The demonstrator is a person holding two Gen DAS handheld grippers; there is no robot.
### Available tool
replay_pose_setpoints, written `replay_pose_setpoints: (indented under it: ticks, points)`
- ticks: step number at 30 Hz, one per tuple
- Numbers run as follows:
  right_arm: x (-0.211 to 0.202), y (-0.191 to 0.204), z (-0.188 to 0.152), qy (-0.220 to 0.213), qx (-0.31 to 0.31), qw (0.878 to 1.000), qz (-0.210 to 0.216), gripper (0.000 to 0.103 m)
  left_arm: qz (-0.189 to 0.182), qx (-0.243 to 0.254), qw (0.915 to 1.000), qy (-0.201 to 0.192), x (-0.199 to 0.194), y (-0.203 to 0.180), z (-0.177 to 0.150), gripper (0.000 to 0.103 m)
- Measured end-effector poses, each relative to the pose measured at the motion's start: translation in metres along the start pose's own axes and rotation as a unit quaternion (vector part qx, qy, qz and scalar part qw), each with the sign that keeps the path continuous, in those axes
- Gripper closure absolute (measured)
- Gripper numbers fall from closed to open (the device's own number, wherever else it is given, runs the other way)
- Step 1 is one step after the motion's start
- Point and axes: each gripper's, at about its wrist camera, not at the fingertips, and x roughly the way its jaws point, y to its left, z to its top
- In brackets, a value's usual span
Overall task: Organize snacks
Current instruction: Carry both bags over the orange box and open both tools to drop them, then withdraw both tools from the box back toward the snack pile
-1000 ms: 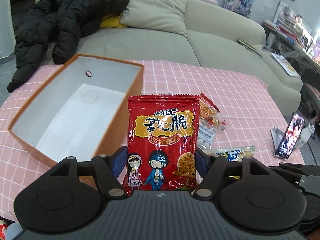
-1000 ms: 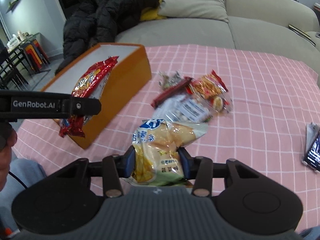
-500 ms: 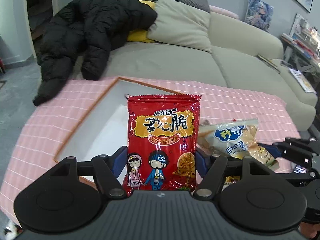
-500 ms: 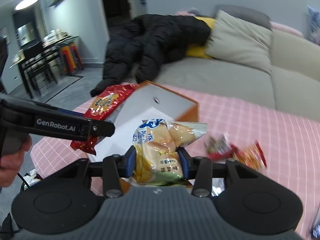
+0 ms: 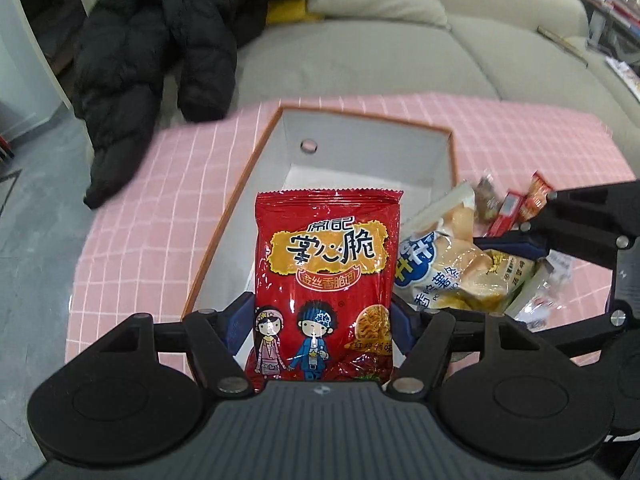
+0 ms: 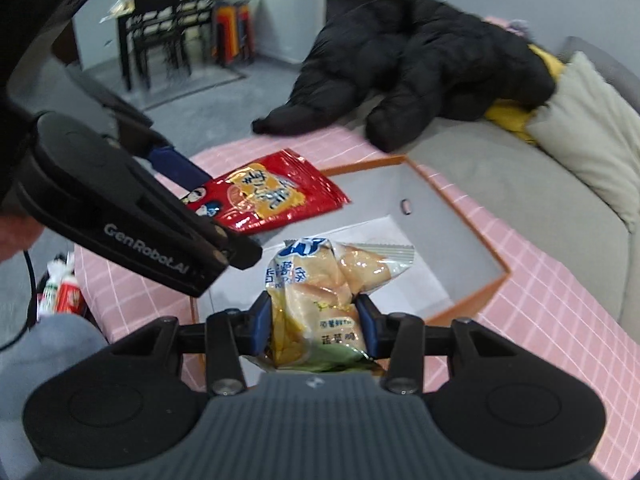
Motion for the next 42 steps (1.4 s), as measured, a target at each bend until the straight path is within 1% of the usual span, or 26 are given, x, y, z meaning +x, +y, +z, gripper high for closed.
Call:
replay_pose_setpoints:
  ticks: [3, 7, 13, 20, 28, 31, 32, 34, 35, 37, 38, 39, 41, 42]
  points:
    - [0.019, 0.003, 0.005, 0.014, -0.011, 1.0, 0.01, 0.061, -0.012, 0.002, 0.9996, 0.026, 0.017, 0.009, 0.0, 0.024]
    - [0.044, 0.008, 0.005, 0.041, -0.028, 0.999, 0.02, 0.061, -0.013, 0.008, 0.9985, 0.053, 0.037, 0.015, -0.001, 0.024]
    - [0.078, 0.011, -0.002, 0.083, -0.054, 0.995, 0.03, 0.061, -0.014, 0.031, 0.9957, 0.086, 0.062, 0.014, -0.001, 0.024]
    - [0.1, 0.014, -0.014, 0.113, -0.061, 0.991, 0.038, 0.061, -0.011, 0.043, 0.9933, 0.107, 0.081, 0.009, -0.003, 0.024]
    - [0.104, 0.018, -0.019, 0.121, -0.069, 0.99, 0.032, 0.059, -0.006, 0.038, 0.9919, 0.121, 0.092, 0.009, -0.003, 0.024]
    - [0.105, 0.018, -0.016, 0.123, -0.072, 0.989, 0.03, 0.057, -0.006, 0.035, 0.992, 0.121, 0.092, 0.009, -0.001, 0.021]
    - [0.104, 0.02, -0.015, 0.123, -0.071, 0.989, 0.028, 0.056, -0.006, 0.034, 0.9923, 0.119, 0.092, 0.01, -0.001, 0.019]
    - [0.102, 0.019, -0.015, 0.122, -0.07, 0.99, 0.022, 0.053, -0.006, 0.033, 0.9932, 0.111, 0.088, 0.01, -0.001, 0.018]
    - [0.102, 0.019, -0.013, 0.121, -0.071, 0.99, 0.019, 0.049, -0.005, 0.035, 0.9938, 0.106, 0.085, 0.009, -0.001, 0.018]
    - [0.097, 0.018, -0.013, 0.123, -0.07, 0.99, 0.01, 0.038, -0.001, 0.037, 0.9949, 0.093, 0.078, 0.009, -0.001, 0.016]
    - [0.094, 0.018, -0.012, 0.122, -0.07, 0.99, 0.008, 0.03, 0.002, 0.036, 0.9955, 0.087, 0.073, 0.009, -0.001, 0.016]
    - [0.09, 0.019, -0.012, 0.119, -0.071, 0.99, 0.006, 0.027, 0.006, 0.034, 0.9961, 0.082, 0.069, 0.01, 0.0, 0.016]
    - [0.081, 0.022, -0.011, 0.11, -0.075, 0.991, 0.001, 0.026, 0.012, 0.028, 0.9974, 0.065, 0.057, 0.01, 0.0, 0.016]
    - [0.075, 0.023, -0.011, 0.104, -0.077, 0.992, -0.004, 0.022, 0.016, 0.024, 0.998, 0.056, 0.05, 0.01, 0.0, 0.016]
